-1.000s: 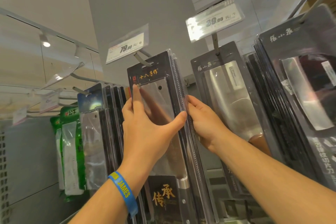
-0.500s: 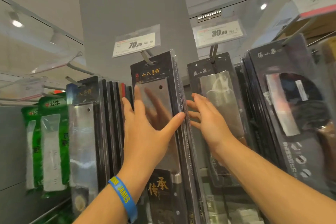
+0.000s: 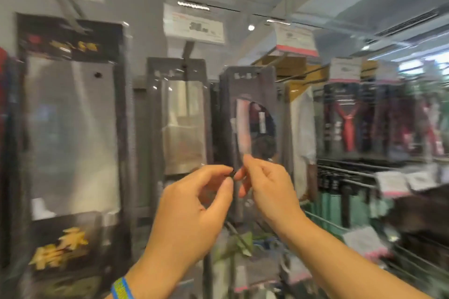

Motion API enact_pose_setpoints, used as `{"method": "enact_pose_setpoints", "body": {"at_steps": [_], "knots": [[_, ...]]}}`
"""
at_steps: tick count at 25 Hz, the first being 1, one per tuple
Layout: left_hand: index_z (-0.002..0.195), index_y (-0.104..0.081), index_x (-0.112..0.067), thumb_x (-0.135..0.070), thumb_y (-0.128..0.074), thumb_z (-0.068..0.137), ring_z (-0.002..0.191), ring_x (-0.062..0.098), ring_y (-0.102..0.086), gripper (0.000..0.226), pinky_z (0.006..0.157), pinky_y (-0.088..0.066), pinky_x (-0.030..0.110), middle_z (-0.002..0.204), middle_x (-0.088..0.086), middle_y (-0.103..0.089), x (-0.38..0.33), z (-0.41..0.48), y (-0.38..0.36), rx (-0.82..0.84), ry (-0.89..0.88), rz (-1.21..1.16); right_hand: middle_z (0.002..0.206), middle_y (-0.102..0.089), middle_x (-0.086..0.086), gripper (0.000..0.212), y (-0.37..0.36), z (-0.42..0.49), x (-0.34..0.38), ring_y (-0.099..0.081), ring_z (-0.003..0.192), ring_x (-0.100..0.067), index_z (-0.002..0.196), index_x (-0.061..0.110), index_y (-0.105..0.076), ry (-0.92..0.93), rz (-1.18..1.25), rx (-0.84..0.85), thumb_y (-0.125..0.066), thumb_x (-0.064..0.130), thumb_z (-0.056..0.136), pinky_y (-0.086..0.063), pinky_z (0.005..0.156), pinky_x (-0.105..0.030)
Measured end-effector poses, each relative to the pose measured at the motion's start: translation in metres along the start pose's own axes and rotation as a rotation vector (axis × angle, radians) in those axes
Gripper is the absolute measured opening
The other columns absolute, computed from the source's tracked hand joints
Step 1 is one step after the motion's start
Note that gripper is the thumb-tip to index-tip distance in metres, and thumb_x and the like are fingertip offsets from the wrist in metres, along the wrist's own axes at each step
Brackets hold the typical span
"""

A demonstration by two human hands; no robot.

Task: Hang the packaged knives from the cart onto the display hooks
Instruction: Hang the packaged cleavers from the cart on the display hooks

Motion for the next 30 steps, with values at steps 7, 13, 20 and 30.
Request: {"method": "enact_pose_setpoints", "body": {"at_steps": [7,13,20,30], "knots": [[0.104,-0.068,-0.039,-0.033,-0.059,0.094,0.102,0.000,-0.066,0.015,0.094,-0.054,0.035,0.111,-0.015,-0.073,-0.001,0.010,-0.129,0.334,0.375,-0.413,0.063,-0.072,-0.003,0.044,0.140,0.021,-0.058,-0.065,0.065,-0.024,0.070,0.013,-0.072,-0.254,-0.263,-0.136,-0.050,0.032,0.103,-0.052,0.068,-0.040],[0.134,-0.055,-0.031,-0.038,-0.052,0.098,0.125,0.005,-0.050,0.036,0.113,-0.038,0.040,0.137,-0.014,-0.055,0.001,0.075,-0.218,0.280,0.476,-0.492,0.103,-0.070,0.004,0.030,0.201,0.095,-0.097,-0.070,0.091,-0.021,0.106,0.024,-0.064,-0.292,-0.409,-0.013,-0.053,0.052,0.099,-0.061,0.084,-0.045],[0.156,-0.020,-0.028,-0.049,-0.047,0.098,0.147,0.017,-0.026,0.068,0.118,-0.022,0.034,0.161,-0.007,-0.024,0.025,0.138,-0.283,0.144,0.589,-0.352,0.155,-0.045,-0.009,0.118,0.207,0.195,-0.118,-0.053,0.133,-0.032,0.162,0.025,-0.010,-0.288,-0.521,0.084,-0.066,0.080,0.074,-0.052,0.102,-0.050],[0.158,-0.008,-0.029,-0.055,-0.041,0.096,0.145,0.026,-0.031,0.074,0.118,-0.028,0.048,0.162,0.003,-0.025,0.030,0.165,-0.320,0.098,0.494,-0.388,0.121,-0.072,-0.004,0.082,0.181,0.214,-0.137,-0.073,0.105,-0.028,0.139,0.024,-0.051,-0.303,-0.023,0.106,-0.086,0.055,0.072,-0.059,0.093,-0.052]]}}
Point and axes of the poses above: each hand's wrist, its own z-axis towards the middle knuckle, its own y-axis out of the back of the hand, x = y × z, the point moved 3 cm from there along z, towards the middle knuckle
